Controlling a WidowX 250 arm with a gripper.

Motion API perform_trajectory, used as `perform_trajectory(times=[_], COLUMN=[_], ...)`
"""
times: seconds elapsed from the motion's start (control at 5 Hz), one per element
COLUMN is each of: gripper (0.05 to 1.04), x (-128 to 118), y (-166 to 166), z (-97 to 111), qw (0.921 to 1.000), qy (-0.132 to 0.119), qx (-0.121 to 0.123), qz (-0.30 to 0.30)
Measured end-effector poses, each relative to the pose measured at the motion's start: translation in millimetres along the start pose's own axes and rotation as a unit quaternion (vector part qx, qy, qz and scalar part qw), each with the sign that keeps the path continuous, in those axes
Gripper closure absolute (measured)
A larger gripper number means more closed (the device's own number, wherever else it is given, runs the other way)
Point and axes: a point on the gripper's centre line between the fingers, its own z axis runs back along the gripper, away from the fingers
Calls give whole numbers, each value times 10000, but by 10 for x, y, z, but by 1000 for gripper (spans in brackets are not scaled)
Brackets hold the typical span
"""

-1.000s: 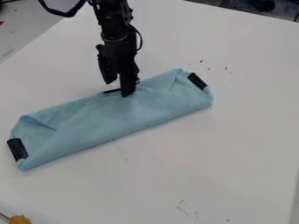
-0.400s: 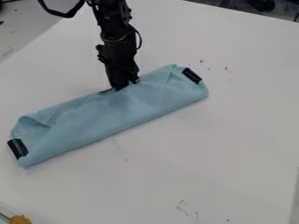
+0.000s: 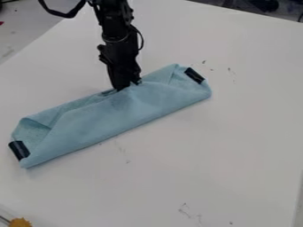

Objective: Unfold the cloth from top left to bottom right

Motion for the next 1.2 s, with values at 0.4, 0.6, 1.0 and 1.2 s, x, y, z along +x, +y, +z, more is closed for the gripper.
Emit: perform_trajectory(times=[0.4,0.6,1.0,1.2], gripper=[1029,1029,1029,1029], x=[128,66,-90,-185], y=[-278,-479,-882,-1085], z=[598,639,550,442], qw=[9932,9951,9997,9988], qy=[151,182,141,164], qx=[906,834,-86,-377], qz=[-715,-507,158,251])
